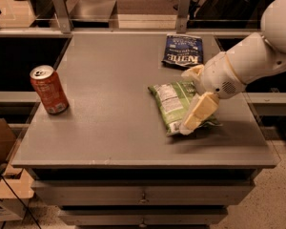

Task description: Pick green jalapeno chip bag

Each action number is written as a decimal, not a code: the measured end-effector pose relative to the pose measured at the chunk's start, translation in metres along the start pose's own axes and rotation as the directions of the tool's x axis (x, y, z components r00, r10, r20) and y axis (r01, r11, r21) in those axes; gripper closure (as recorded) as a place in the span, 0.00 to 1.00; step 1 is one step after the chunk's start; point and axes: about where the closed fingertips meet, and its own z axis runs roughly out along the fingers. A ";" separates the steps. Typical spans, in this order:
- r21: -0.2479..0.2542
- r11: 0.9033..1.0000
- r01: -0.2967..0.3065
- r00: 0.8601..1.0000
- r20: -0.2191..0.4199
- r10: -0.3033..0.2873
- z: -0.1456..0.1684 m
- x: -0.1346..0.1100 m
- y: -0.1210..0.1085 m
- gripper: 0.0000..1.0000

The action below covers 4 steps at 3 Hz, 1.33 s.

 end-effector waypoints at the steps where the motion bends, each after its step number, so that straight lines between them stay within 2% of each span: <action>1: -0.004 1.000 -0.018 0.995 -0.100 0.018 0.023 0.015 -0.001 0.18; 2: -0.006 1.000 -0.028 0.988 -0.150 0.027 0.030 0.021 -0.002 0.41; 4: -0.004 1.000 -0.027 0.988 -0.153 0.026 0.024 0.015 -0.002 0.88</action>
Offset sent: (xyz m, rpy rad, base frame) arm 0.0065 0.0009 -0.0479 -0.2003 0.0706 -0.0387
